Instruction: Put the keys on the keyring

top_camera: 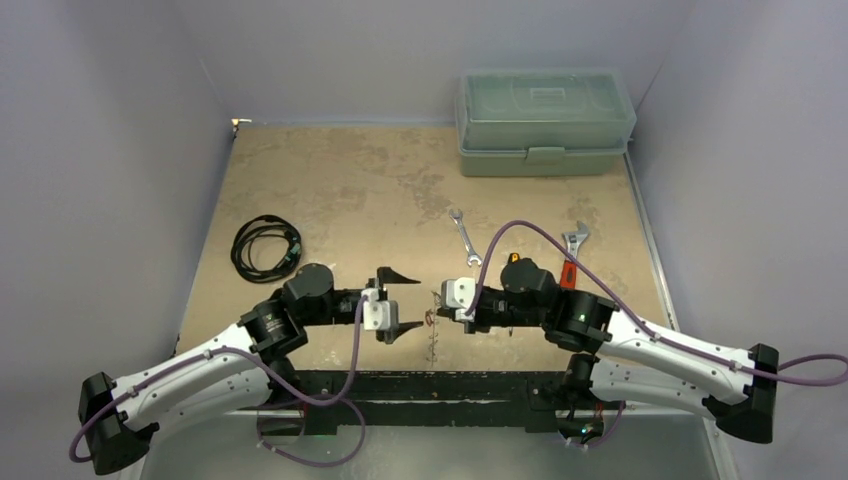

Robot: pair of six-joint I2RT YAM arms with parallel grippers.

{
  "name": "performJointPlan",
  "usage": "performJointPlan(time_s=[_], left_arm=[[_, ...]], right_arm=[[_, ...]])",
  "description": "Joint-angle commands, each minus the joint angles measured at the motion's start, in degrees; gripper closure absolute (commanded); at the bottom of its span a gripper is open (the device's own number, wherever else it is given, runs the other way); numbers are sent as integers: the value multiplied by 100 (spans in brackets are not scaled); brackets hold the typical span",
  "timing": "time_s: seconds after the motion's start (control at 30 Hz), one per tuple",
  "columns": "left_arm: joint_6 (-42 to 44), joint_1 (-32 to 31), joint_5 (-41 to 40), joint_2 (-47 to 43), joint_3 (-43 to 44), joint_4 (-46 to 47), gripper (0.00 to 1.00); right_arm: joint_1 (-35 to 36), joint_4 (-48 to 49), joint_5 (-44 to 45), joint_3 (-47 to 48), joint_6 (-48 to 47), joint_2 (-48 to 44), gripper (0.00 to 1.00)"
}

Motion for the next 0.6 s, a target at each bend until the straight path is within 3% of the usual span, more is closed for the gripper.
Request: performJointPlan(time_s=[0.0, 0.03, 0.1, 0.2, 0.37, 0.43, 0.53, 0.57], left_arm=[[-1892, 79, -678, 238, 644, 709, 30], [-2200, 92, -714, 325, 788, 684, 30], [-2686, 123, -516, 414, 1052, 789, 16], [-3142, 124, -358, 198, 938, 1547, 8], [-3376, 124, -1471, -238, 452, 2124, 3], [-3305, 122, -1594, -194, 474, 1929, 13], [-2963, 124, -1158, -153, 529, 1632, 27], [-2856, 124, -958, -183, 524, 1590, 40]], right_arm=[[2, 520, 197, 151, 19, -244, 100], [2, 556, 188, 125, 47, -295, 100], [2, 622, 206, 80, 85, -397, 100], [2, 678, 286, 63, 132, -550, 100], [-3, 785, 355, 64, 221, -771, 100], [2, 874, 371, 28, 309, -835, 100], [2, 1053, 301, -138, 442, -963, 100], [2, 1125, 280, -174, 486, -1005, 100]])
